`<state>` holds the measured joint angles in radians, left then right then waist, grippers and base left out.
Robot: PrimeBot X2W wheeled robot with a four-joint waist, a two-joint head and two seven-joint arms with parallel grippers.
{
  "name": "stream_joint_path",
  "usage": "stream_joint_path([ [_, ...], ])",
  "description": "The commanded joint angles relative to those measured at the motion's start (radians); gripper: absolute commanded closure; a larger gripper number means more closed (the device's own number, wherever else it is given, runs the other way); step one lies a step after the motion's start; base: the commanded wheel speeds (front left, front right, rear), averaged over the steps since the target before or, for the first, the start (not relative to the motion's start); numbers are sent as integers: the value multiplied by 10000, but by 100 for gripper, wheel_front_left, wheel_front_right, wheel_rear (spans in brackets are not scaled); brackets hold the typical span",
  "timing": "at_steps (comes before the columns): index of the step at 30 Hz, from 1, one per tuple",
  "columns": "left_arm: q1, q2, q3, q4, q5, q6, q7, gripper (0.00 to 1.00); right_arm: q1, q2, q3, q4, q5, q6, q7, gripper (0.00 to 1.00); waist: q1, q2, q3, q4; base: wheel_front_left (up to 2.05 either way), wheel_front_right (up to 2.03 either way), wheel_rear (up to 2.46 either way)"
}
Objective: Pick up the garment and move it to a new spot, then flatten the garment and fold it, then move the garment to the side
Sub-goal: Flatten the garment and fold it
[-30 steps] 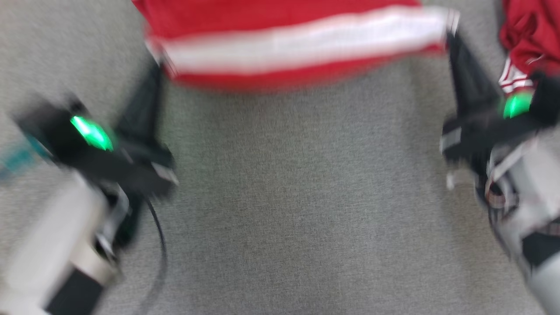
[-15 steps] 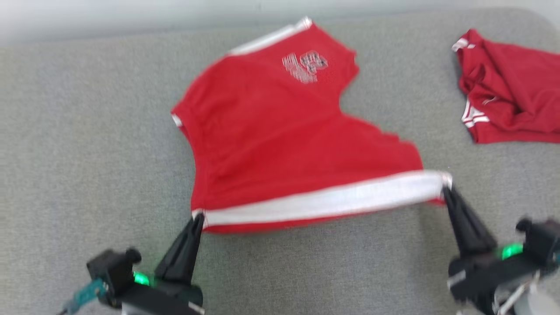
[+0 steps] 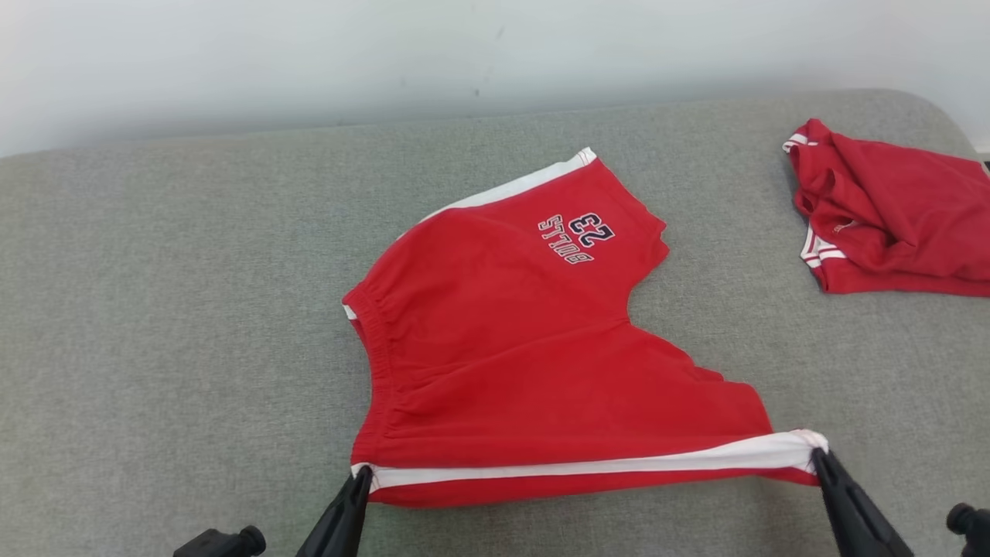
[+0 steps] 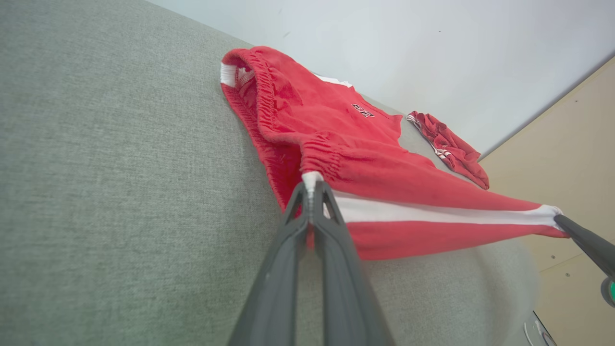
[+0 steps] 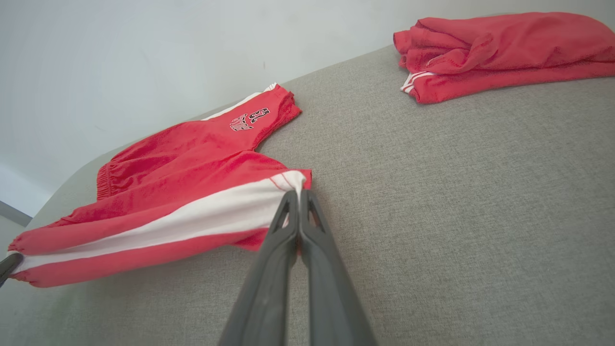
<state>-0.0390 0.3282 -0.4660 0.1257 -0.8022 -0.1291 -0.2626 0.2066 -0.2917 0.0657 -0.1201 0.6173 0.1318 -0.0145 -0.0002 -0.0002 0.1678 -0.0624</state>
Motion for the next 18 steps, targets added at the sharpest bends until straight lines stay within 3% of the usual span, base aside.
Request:
stream_joint_path([
  [1,103,-24,26,-34,63,-8,-26,100,12,101,-155,-111,-52,-30,44,100,2,2,-75,82,0,0,0],
  [8,-706,-63,-531,-125,323,-16,-28,100,-1130,-25,-31,156,40,-30,321,100,2,2,-112,326,0,0,0],
  [18,-3160,-260,-879,394,-5,-18,-27,100,-4835,-624,394,1903,-52,-30,448,100,2,2,717,951,0,0,0],
])
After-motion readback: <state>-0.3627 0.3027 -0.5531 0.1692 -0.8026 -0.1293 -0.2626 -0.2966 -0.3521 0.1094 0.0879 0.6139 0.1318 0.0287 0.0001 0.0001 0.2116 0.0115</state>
